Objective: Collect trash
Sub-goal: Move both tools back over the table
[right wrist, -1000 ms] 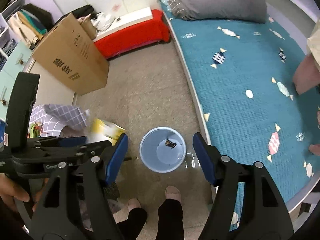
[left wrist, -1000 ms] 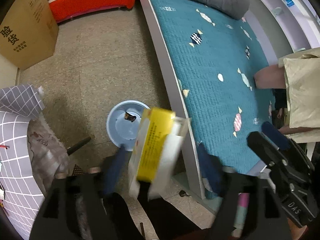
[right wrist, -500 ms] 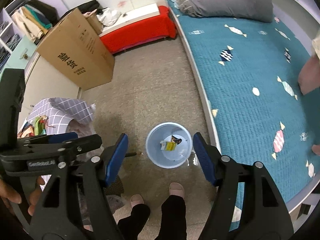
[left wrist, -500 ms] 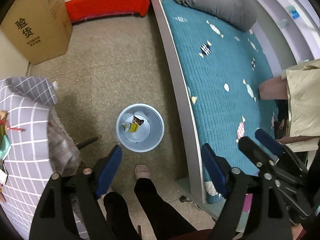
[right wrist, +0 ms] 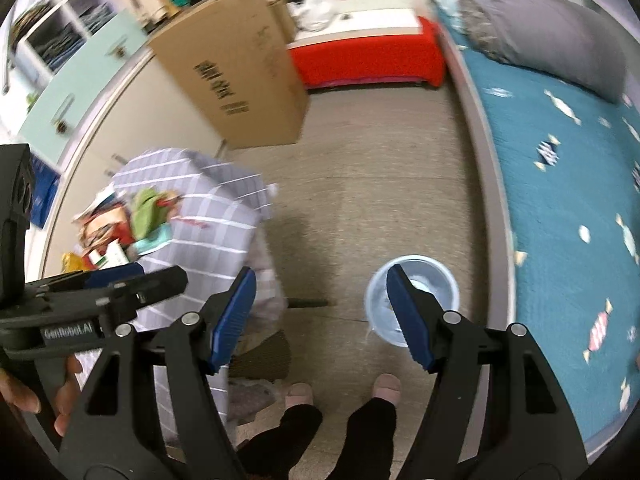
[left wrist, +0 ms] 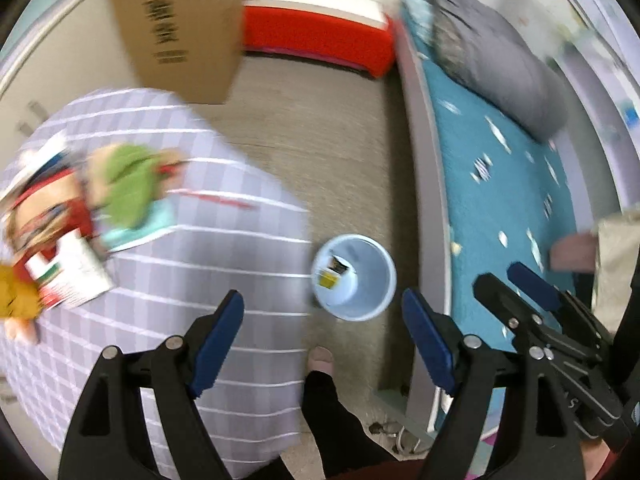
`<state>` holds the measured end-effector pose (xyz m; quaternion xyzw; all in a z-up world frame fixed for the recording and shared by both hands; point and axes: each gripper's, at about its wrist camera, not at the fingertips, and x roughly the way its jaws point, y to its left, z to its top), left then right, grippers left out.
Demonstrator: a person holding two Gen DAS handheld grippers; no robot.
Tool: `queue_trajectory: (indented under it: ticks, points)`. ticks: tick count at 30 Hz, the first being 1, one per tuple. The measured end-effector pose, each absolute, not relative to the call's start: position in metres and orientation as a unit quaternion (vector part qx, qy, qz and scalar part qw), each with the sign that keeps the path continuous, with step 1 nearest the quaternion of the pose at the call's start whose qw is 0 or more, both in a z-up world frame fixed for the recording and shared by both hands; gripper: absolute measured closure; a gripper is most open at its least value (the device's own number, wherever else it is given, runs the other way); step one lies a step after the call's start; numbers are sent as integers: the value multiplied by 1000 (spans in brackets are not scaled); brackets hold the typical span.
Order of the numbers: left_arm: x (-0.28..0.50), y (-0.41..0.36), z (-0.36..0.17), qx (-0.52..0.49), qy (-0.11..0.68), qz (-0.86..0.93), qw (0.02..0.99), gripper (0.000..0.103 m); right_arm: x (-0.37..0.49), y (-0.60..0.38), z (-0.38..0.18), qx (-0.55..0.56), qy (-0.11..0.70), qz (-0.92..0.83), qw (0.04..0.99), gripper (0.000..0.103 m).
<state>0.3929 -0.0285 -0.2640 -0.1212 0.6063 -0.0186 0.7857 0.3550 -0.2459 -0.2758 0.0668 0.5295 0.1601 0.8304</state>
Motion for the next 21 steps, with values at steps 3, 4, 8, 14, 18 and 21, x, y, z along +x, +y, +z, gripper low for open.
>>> queue_trajectory:
  ticks: [3,4,8,14,18,21]
  points:
    - [380,26,-265,-145,597,28,788,23,355,-207,-278,56,533,184,824,36]
    - [376,43,-266,-155,596,41,787,23,354,-195,-279,52,533,190,823,36]
    - [364,94,-266,-181,587,78,785,23,356,-150,-284,44,536,212,816,36]
    - [361,149,-247,-167,551,106,811,23,372,-90,-291,53,537,231,810,35]
    - [368,172,-235,-143,538,120,822,23,391,-60,-301,74,542,234,804,35]
    - [376,191,-228,-124,530,125,829,23,406,-41,-313,94,546,232,799,35]
